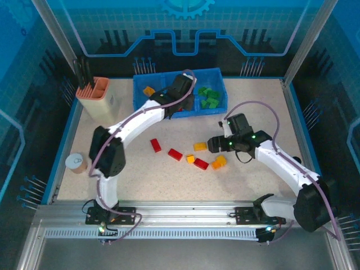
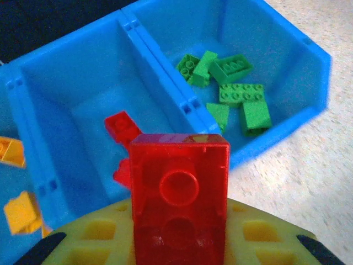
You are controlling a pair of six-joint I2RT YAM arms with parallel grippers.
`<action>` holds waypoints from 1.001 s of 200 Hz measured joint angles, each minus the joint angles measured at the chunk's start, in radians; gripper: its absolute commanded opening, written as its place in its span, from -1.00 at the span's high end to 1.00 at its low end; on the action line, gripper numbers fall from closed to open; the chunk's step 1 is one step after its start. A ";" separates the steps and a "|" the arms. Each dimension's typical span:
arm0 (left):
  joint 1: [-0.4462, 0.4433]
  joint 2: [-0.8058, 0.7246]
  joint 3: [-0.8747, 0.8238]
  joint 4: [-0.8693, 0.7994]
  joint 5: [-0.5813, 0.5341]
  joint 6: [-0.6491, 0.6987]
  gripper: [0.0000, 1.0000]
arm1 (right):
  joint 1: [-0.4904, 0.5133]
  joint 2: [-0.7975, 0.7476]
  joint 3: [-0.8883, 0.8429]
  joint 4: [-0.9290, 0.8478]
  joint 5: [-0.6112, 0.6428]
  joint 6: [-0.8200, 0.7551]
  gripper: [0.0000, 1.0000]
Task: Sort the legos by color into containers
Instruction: Place the lego in the container.
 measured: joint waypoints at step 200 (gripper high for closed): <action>0.183 0.528 0.606 -0.263 0.051 -0.052 0.13 | 0.288 0.192 -0.052 0.065 0.105 -0.074 -0.70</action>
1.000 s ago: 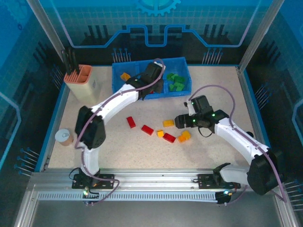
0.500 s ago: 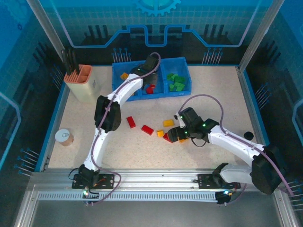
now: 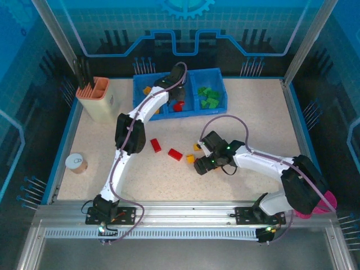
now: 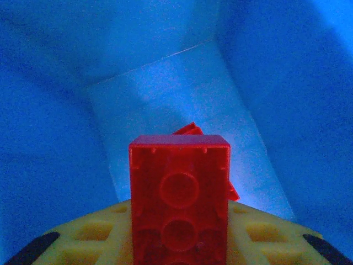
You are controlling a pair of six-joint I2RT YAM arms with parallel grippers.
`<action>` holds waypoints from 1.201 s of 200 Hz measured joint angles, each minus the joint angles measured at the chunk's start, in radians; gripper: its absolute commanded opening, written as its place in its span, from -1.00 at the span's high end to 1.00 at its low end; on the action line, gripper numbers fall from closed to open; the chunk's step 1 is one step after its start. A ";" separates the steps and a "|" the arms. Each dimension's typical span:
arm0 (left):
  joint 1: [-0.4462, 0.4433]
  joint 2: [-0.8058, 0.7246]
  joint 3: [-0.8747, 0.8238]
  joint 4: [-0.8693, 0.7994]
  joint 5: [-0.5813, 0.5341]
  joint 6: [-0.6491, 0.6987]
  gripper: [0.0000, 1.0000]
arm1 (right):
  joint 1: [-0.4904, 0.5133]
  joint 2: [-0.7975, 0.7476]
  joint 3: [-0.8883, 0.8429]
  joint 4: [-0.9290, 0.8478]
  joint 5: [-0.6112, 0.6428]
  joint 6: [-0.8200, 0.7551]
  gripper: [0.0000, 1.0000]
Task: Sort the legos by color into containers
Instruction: Place the lego in the container, then pick up the lego from the bottom-center of the table.
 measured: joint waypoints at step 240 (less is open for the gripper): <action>0.026 -0.550 -0.304 -0.060 0.055 0.048 -0.40 | 0.097 0.319 0.234 -0.157 0.061 -0.048 0.46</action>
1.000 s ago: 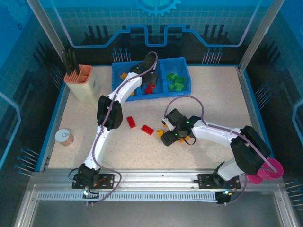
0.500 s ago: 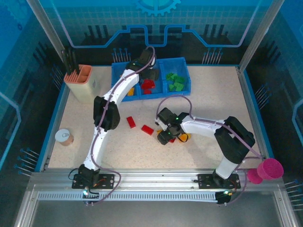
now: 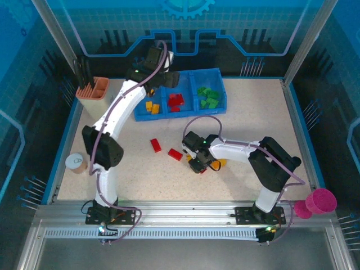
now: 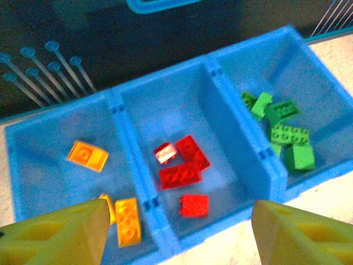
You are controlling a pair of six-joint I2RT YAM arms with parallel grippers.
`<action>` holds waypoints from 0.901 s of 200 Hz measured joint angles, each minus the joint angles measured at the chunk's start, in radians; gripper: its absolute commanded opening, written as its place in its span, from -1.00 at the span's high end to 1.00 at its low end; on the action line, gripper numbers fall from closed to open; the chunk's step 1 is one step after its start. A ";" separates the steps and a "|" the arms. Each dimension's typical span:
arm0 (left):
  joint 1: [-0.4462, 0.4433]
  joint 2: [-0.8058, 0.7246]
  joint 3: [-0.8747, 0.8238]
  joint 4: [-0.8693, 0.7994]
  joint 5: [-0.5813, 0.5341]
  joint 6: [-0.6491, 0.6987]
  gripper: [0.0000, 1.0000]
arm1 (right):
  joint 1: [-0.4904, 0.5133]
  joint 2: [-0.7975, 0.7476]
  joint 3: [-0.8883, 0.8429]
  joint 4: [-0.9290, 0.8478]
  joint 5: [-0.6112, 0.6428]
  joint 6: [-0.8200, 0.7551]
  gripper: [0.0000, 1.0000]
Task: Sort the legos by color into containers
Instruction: Pick up the lego from the bottom-center of the table, then place the lego in the container.
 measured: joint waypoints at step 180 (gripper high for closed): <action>0.039 -0.709 -0.987 -0.009 0.220 -0.441 -0.51 | -0.298 0.610 1.147 0.051 0.017 -0.226 0.50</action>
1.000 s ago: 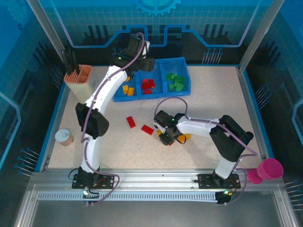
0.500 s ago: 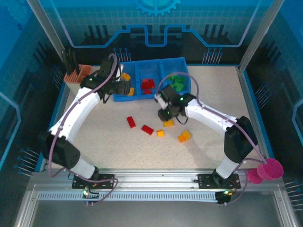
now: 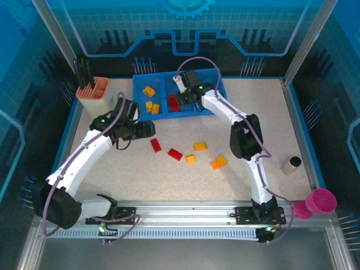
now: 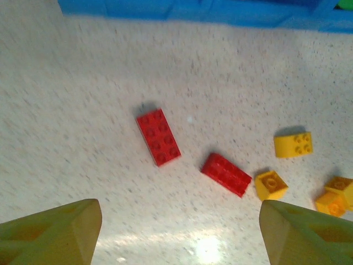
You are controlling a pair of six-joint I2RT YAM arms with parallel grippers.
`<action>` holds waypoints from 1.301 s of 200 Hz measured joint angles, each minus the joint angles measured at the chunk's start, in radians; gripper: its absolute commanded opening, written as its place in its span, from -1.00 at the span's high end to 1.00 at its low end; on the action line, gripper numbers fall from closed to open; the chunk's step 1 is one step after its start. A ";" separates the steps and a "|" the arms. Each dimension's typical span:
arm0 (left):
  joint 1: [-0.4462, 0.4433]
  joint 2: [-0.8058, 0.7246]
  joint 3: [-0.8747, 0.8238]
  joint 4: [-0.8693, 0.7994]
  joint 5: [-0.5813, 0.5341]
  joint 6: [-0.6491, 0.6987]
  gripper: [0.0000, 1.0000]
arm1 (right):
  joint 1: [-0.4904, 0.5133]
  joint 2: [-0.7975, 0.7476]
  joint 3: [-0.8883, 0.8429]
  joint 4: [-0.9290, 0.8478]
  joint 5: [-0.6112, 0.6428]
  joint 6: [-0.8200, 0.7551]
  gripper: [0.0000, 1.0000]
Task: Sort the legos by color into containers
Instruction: Place the lego in the container, then pick up the lego from the center of the table.
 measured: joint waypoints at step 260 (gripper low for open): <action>-0.315 0.539 0.053 0.175 0.012 -0.680 -0.51 | -0.040 -0.058 -0.196 0.298 -0.184 -0.068 -0.31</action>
